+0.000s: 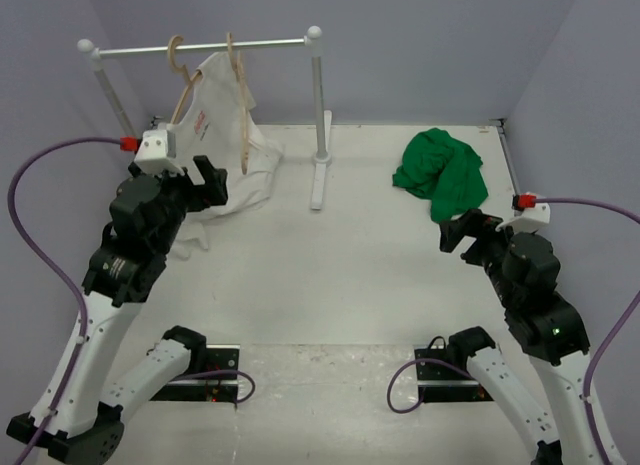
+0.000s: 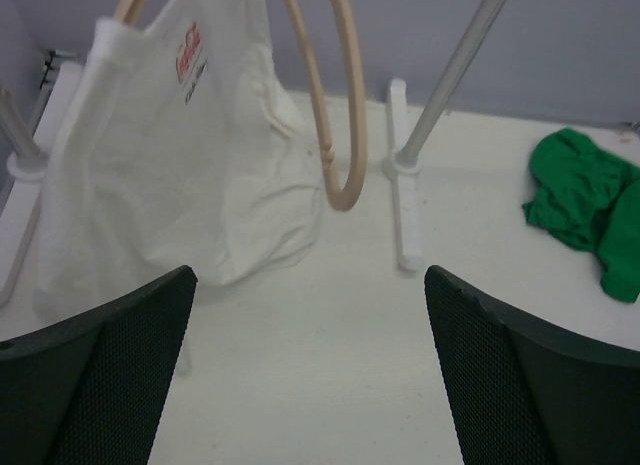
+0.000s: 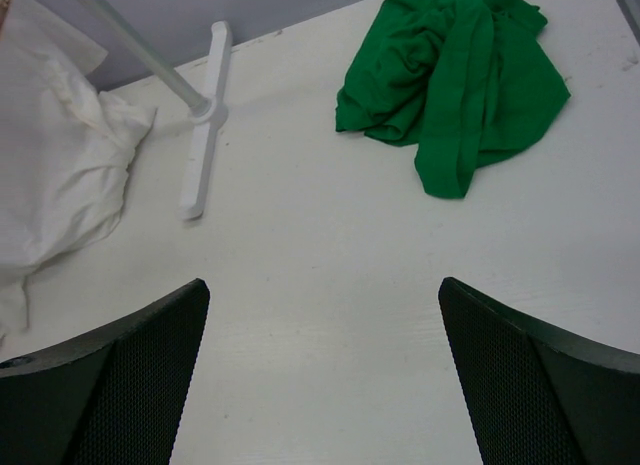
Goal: Place the t-shirt on the hanger
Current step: Pick up the hanger from the clothesline.
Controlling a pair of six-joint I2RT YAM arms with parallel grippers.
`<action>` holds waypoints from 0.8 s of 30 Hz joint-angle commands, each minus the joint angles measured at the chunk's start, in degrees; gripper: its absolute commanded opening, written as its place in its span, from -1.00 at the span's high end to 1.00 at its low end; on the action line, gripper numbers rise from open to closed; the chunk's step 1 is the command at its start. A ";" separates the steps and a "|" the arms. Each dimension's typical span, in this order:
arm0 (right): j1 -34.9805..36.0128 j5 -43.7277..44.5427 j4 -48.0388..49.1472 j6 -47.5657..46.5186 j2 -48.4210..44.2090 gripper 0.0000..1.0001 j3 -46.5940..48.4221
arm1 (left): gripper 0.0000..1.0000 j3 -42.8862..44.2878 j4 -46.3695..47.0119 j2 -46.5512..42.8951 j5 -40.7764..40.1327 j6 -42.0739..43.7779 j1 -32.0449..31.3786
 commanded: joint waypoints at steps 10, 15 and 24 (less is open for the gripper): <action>0.06 -10.05 2.61 -1.27 2.26 -0.98 -0.97 | 0.01 33.87 -8.41 41.65 -0.29 2.03 -0.18; 0.06 -12.28 3.27 -2.20 1.38 -0.97 -2.88 | 0.28 33.34 -8.81 44.22 -4.18 1.64 -0.18; 0.09 -13.76 5.00 -2.41 2.23 -0.97 -3.97 | 1.00 30.77 -8.74 43.10 -3.76 1.75 -0.18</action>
